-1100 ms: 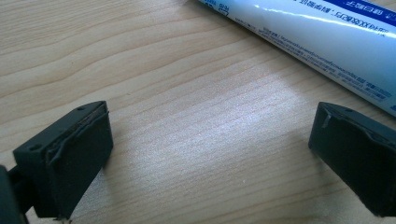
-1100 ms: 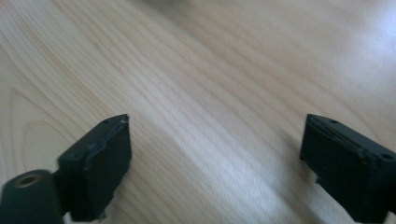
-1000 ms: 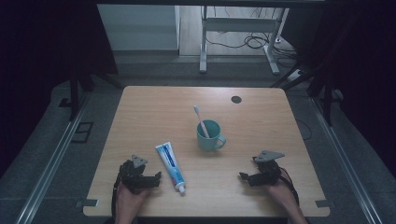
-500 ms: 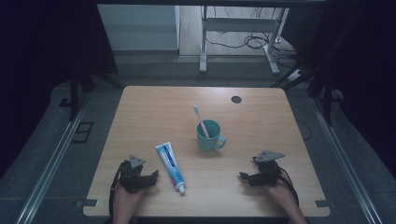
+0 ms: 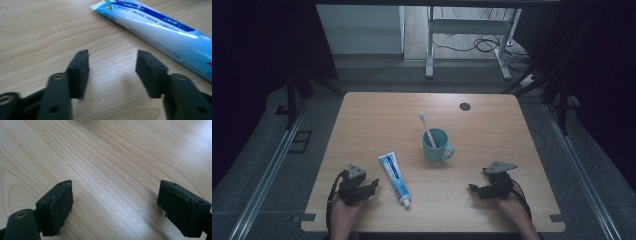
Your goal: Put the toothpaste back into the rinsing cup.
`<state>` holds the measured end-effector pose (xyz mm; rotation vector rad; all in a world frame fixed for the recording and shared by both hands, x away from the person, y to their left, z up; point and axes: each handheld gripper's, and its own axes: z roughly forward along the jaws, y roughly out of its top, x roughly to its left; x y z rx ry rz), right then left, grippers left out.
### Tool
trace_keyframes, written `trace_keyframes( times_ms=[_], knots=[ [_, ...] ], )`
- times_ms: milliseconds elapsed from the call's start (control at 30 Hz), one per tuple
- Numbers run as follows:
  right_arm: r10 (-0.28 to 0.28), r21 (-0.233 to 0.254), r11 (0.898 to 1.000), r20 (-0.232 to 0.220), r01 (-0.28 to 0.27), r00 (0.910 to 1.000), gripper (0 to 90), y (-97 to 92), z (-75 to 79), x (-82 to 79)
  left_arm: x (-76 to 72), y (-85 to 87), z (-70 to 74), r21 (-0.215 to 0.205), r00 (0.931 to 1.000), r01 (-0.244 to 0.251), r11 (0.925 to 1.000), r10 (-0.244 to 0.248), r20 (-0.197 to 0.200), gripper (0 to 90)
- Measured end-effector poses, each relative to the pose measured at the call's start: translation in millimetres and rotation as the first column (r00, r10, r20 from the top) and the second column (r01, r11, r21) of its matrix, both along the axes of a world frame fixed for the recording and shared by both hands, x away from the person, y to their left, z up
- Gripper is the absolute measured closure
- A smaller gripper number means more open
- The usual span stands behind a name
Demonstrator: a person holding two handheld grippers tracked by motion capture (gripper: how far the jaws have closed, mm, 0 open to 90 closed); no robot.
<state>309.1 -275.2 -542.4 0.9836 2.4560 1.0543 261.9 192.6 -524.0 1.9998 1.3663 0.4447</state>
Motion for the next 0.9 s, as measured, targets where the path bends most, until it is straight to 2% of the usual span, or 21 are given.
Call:
trace_keyframes(
  times_ms=[100,133,167,400,500,767,900],
  knots=[
    [-0.001,0.000,1.000,0.000,0.001,1.0000,13.3,0.0,0.0,0.0,-0.5,-0.4,5.3,-0.028,0.9999,0.015,0.9995,-0.015,0.001,61.8],
    [-0.001,0.001,1.000,0.000,0.001,1.0000,13.3,0.0,0.0,0.0,-0.6,-1.0,7.1,-0.040,0.9998,0.022,0.9990,-0.022,0.001,68.6],
    [-0.001,0.001,1.000,0.000,0.001,1.0000,13.3,0.0,0.0,0.0,-0.6,-1.8,8.9,-0.047,0.9994,0.034,0.9983,-0.033,0.003,68.6],
    [0.000,-0.001,1.000,0.000,0.000,1.0000,13.4,-0.1,0.1,0.0,0.9,-13.8,11.7,-0.079,0.9949,0.101,0.9918,-0.101,-0.004,84.9],
    [0.000,-0.001,1.000,0.000,0.000,1.0000,13.4,-0.2,0.1,0.0,1.4,-19.1,11.6,-0.098,0.9915,0.129,0.9869,-0.130,-0.005,88.9],
    [0.000,-0.001,1.000,0.001,0.000,1.0000,13.5,-0.2,0.0,0.1,4.0,-33.2,14.8,-0.130,0.9835,0.178,0.9754,-0.181,-0.008,89.5],
    [-0.001,-0.001,1.000,0.000,0.001,1.0000,13.5,-0.2,0.1,0.0,5.6,-43.9,15.4,-0.122,0.9763,0.213,0.9694,-0.216,-0.011,89.5]
  ],
)
